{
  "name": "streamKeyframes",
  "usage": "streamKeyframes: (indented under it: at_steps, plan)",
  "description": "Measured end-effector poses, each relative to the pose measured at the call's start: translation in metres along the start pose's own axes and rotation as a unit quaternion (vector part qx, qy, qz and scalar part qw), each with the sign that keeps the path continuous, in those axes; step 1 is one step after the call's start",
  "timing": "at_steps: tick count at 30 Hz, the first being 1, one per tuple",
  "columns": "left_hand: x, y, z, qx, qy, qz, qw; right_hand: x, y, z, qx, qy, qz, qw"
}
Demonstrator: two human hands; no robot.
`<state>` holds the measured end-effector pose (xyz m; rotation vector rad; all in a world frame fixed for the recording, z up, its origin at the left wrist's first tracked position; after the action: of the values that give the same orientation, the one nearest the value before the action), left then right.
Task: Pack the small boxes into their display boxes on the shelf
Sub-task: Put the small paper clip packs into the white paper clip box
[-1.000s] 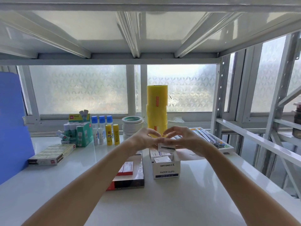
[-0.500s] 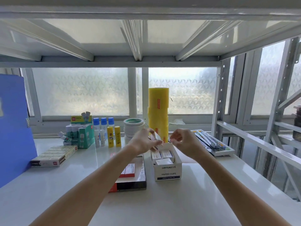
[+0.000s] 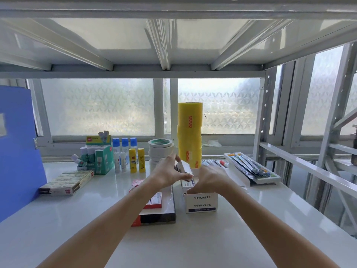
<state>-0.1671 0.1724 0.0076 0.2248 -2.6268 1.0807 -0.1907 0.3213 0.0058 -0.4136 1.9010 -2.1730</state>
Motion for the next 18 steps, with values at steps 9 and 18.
streamKeyframes:
  at_steps: [9, 18]
  plan:
    - [0.000, -0.006, 0.000, -0.005, -0.039, 0.001, 0.999, -0.009, -0.029, -0.058, 0.441, -0.003, 0.056, 0.896]
    - [-0.005, 0.004, -0.008, 0.011, 0.015, 0.080, 0.997, -0.004, -0.020, -0.070, 0.393, -0.079, 0.026, 0.916]
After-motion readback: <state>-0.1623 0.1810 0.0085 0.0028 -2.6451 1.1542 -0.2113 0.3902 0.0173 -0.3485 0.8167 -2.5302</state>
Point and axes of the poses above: each hand's wrist, its own x-axis towards the middle knuckle, its own y-axis out of the palm, z = x × y, the point moved 1 cm from there along x, towards the middle knuckle, and after that the axes turned 5 degrees about -x, right-handed, at the moved point
